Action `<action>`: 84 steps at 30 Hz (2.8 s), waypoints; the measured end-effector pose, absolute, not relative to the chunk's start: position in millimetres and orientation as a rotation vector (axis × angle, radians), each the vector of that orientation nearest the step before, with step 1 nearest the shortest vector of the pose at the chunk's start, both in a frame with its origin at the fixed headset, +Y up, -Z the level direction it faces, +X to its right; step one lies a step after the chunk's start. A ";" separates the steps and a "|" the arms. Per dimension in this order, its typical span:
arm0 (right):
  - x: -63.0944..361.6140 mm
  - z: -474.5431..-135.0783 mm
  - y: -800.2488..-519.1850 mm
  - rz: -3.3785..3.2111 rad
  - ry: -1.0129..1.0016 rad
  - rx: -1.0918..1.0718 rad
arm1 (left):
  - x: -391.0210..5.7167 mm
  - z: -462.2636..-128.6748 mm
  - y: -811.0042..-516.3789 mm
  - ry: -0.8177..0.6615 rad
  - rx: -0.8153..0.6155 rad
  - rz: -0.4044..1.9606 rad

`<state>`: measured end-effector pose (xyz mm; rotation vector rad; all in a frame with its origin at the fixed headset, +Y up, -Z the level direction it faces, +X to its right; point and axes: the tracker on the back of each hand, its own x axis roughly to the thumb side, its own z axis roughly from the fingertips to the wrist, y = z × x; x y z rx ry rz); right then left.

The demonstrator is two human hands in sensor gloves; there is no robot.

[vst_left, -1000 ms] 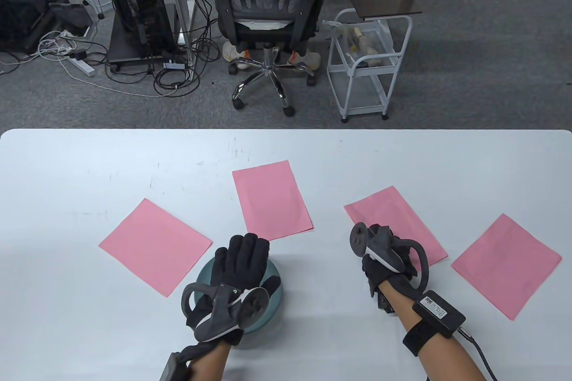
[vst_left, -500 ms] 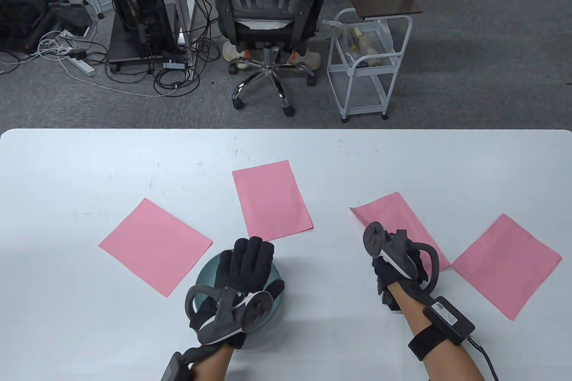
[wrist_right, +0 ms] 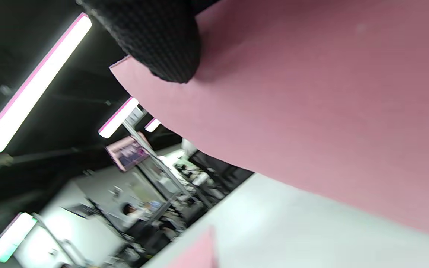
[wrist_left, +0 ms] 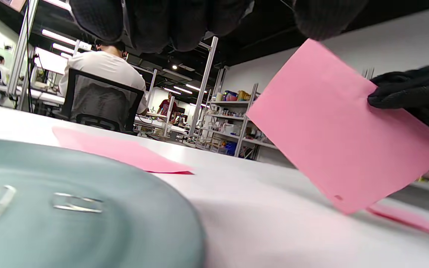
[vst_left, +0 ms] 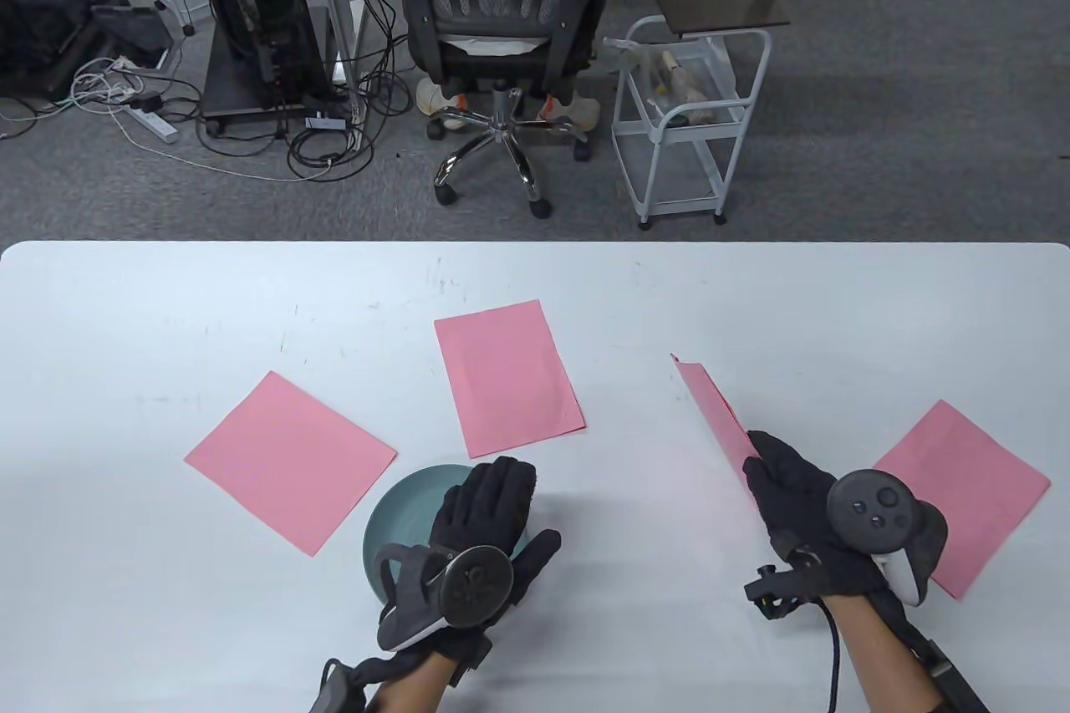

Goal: Pinch and push to attach paper clips

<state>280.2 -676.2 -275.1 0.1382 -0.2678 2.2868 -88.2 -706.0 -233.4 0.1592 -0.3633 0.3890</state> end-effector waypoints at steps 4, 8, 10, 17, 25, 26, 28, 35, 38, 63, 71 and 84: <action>281.7 -263.3 -683.2 2.022 -0.234 0.282 | -85.2 -233.1 -708.7 -0.381 0.141 0.548; 275.8 -257.7 -699.8 1.741 -0.122 0.346 | -80.5 -235.3 -713.4 -0.433 0.098 0.730; 268.9 -257.7 -706.2 1.609 -0.037 0.378 | -77.0 -239.4 -715.8 -0.443 0.056 0.837; 251.0 -257.1 -709.6 1.357 0.116 0.582 | -66.0 -256.2 -723.6 -0.587 -0.116 1.191; 251.9 -260.3 -715.0 1.398 0.159 0.615 | -72.1 -260.4 -725.3 -0.611 -0.002 1.338; 253.9 -262.2 -716.1 1.452 0.154 0.613 | -73.4 -259.5 -724.4 -0.604 0.026 1.305; 258.1 -264.4 -717.2 1.587 0.121 0.602 | -74.5 -258.1 -723.7 -0.588 0.064 1.227; 266.8 -274.0 -730.0 1.827 0.146 0.526 | -71.3 -255.1 -730.7 -0.542 -0.025 1.013; 268.9 -276.7 -734.4 1.813 0.161 0.502 | -68.3 -255.6 -734.7 -0.520 -0.040 0.985; 270.6 -286.2 -747.8 1.661 0.217 0.525 | -72.8 -259.5 -741.1 -0.487 -0.097 1.022; 267.1 -285.6 -741.1 1.615 0.206 0.603 | -73.4 -255.3 -730.5 -0.501 -0.026 1.010; 259.9 -289.5 -754.6 1.600 0.250 0.454 | -69.9 -260.6 -741.0 -0.444 -0.117 1.093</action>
